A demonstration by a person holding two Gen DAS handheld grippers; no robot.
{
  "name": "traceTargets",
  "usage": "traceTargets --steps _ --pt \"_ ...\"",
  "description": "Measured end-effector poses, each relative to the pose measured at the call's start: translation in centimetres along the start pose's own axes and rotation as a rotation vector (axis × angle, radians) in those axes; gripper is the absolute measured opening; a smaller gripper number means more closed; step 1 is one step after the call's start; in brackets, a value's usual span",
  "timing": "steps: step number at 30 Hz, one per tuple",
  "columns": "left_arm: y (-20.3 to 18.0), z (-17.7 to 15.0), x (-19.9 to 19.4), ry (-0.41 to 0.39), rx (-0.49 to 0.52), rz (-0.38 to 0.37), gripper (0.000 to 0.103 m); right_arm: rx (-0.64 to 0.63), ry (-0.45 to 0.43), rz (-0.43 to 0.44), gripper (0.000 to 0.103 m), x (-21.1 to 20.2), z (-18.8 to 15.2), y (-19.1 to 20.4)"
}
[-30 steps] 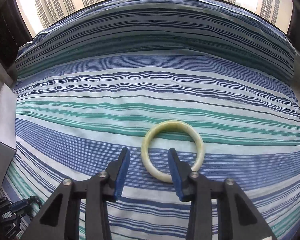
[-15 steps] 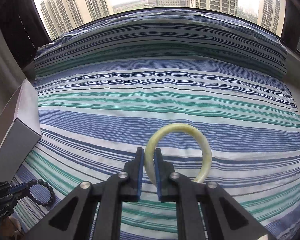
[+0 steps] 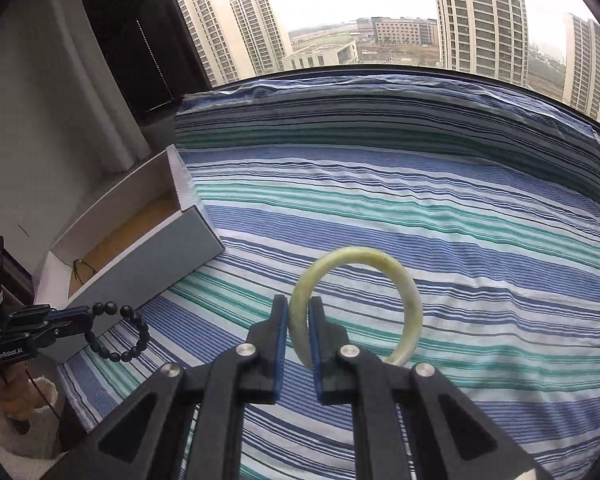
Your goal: Organize jewelry
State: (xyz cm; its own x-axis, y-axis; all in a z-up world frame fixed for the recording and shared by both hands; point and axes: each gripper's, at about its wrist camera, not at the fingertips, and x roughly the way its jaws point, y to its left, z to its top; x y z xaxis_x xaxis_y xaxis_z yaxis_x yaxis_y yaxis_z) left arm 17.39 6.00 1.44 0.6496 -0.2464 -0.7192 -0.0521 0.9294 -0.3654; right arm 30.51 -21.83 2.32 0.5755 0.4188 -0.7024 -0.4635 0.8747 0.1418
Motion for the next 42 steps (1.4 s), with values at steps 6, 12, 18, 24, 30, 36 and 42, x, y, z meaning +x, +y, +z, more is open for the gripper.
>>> traceTargets --steps 6,12,18,24,30,36,42 --pt "5.2 1.9 -6.7 -0.089 -0.066 0.045 0.009 -0.095 -0.038 0.127 0.011 -0.3 3.4 8.1" --pt "12.1 2.7 -9.4 -0.143 -0.136 0.169 0.009 -0.194 -0.050 0.236 0.011 2.6 6.9 16.7" --pt "19.7 1.8 -5.8 -0.080 -0.223 0.232 0.009 -0.264 0.022 0.300 0.011 9.2 9.1 24.0" --pt "25.0 0.3 -1.2 0.020 -0.288 0.323 0.009 -0.334 0.238 0.276 0.011 19.1 7.9 29.8" --pt "26.3 -0.5 -0.2 0.043 -0.275 0.454 0.012 -0.361 0.427 0.182 0.012 27.4 5.1 33.0" --pt "25.7 -1.4 -2.7 -0.049 -0.254 0.606 0.077 -0.334 0.340 0.226 0.046 25.5 5.5 33.0" --pt "22.3 -2.0 -5.6 -0.168 -0.233 0.787 0.102 -0.350 0.163 0.152 0.069 18.5 6.1 29.6"
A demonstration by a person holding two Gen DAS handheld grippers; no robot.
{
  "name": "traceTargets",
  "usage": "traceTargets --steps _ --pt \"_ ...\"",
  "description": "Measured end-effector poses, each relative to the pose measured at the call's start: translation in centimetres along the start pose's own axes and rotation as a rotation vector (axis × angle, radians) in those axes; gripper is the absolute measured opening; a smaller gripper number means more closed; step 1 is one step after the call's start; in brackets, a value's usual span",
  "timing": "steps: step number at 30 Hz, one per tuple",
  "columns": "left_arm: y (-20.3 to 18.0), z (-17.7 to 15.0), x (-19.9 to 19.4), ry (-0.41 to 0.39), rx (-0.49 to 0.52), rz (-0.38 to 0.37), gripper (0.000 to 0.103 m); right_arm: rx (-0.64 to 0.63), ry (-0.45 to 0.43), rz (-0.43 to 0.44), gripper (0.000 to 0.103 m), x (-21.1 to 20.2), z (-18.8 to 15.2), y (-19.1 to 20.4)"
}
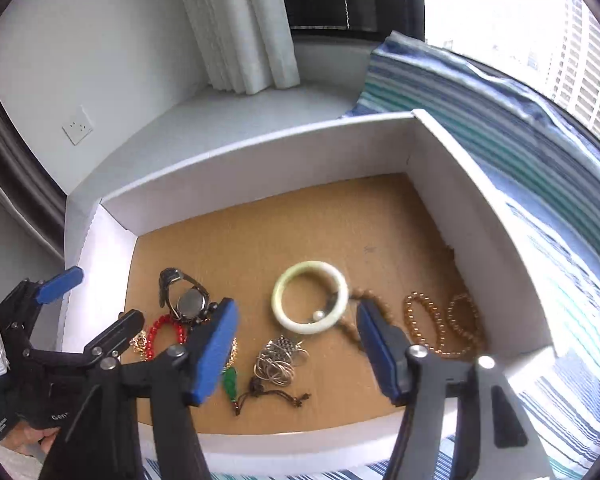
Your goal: Organize jewelry
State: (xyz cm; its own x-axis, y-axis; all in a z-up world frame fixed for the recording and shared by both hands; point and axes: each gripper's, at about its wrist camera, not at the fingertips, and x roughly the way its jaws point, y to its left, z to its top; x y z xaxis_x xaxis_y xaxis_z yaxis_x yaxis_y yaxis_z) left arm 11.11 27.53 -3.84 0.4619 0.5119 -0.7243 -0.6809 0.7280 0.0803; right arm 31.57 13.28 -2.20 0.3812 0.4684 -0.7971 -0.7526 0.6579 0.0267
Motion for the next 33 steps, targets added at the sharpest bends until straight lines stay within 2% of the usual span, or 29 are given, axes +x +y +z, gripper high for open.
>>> traceTargets --steps 2,3,5,8,10,18,33 --pt "-0.3 -0.3 -1.6 -0.042 -0.007 0.084 0.102 -0.022 -0.033 -0.036 0.075 -2.6 -1.2 -0.4" --pt "-0.3 -0.5 -2.5 -0.060 -0.012 0.102 0.102 -0.032 -0.048 -0.050 0.078 -3.5 -1.8 -0.3" --pt "0.0 -0.9 -3.9 -0.062 -0.029 0.090 0.102 -0.059 -0.070 -0.069 0.079 -4.9 -2.4 0.2" --pt "0.8 -1.1 -5.2 -0.006 -0.067 0.040 0.102 -0.083 -0.077 -0.085 0.079 -5.9 -2.8 0.9" --pt "1.3 -1.1 -5.8 0.003 -0.098 0.021 0.102 -0.091 -0.079 -0.098 0.079 -6.2 -3.3 1.4" --pt "2.4 -1.1 -7.5 -0.022 -0.137 0.027 0.102 -0.131 -0.079 -0.139 0.079 -5.8 -3.3 3.4" --pt "2.7 -1.8 -7.2 -0.031 -0.156 0.042 0.102 -0.139 -0.079 -0.153 0.079 -5.2 -3.5 4.3"
